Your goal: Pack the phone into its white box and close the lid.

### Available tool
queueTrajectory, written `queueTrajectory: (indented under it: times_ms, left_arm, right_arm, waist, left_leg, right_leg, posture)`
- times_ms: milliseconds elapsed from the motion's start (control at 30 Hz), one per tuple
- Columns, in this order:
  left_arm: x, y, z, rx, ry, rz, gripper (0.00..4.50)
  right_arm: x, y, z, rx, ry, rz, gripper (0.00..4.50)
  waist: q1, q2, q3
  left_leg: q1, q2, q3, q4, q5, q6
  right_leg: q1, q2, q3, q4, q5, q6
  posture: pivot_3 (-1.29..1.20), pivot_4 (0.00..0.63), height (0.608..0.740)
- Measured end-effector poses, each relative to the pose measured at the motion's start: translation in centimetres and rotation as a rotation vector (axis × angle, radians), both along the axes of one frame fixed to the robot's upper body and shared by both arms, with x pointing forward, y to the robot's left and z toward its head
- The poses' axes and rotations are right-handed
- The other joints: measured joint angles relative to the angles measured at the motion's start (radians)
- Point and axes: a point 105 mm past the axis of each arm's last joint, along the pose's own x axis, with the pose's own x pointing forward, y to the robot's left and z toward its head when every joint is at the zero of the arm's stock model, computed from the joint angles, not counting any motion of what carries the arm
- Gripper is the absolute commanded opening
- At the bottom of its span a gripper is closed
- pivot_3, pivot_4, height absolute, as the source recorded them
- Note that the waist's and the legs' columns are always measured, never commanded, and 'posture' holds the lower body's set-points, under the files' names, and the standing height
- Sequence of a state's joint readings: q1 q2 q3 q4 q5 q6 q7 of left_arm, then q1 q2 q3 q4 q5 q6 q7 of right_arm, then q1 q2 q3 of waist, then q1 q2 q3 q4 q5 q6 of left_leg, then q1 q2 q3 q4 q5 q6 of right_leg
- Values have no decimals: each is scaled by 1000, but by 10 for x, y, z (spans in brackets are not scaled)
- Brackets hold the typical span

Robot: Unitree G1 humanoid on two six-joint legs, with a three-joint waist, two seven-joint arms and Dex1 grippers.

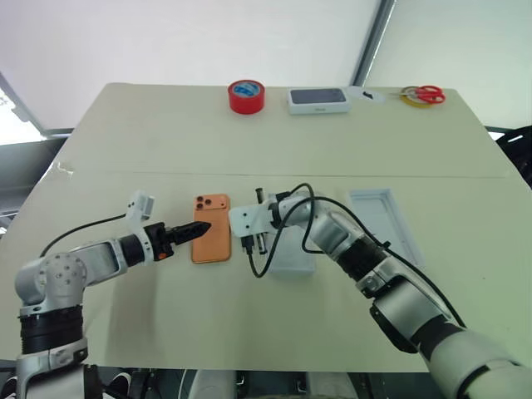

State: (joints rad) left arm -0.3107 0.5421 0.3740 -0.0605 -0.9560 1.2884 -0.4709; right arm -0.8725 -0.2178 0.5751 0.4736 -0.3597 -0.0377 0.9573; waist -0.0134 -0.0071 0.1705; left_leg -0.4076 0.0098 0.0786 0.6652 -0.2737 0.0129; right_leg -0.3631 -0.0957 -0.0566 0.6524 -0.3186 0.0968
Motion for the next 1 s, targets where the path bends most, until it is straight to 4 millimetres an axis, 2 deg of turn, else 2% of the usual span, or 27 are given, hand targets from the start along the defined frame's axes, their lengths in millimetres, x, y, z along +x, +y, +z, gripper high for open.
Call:
queueTrajectory:
  times_ms: [233, 433, 533, 767, 1000]
  left_arm:
    - [12, -9, -2, -69, 47, 24, 4475]
    - [26, -17, 4, -6, 79, 46, 4475]
    - [26, -19, 5, 17, 84, 42, 4475]
    - [14, -41, 5, 18, 112, -58, 4475]
    - [17, -38, 4, -11, 124, -74, 4475]
  right_arm:
    - [3, -7, -1, -23, 2, -19, 0]
    - [4, -10, -1, -25, 3, -25, 0]
    - [3, -9, -1, -22, 3, -20, 0]
    - [2, -5, -1, -14, 3, -16, 0]
    - [2, -5, -1, -10, -1, -17, 0]
  waist:
    - [10, 1, -2]
    - [13, 1, -2]
    - [5, 1, -2]
    - [-5, 1, -2]
    - [-6, 1, -2]
  left_leg:
    - [8, -3, -3, 0, 0, 0]
    - [10, -3, -3, 0, 0, -1]
    - [10, -3, -3, -1, 0, -1]
    - [8, -3, -2, -2, 0, -1]
    - [8, -2, -2, -2, 0, -1]
  right_leg:
    - [6, -2, -1, -1, 0, 0]
    - [7, -2, -1, 0, 0, 0]
    - [8, -2, -1, 0, 0, 0]
    - [8, -1, -1, -1, 0, 0]
    - [8, -1, -1, -1, 0, 0]
  posture:
    - [0, 150, 730]
    - [0, 150, 730]
    - [0, 150, 730]
    - [0, 150, 730]
    - [0, 150, 730]
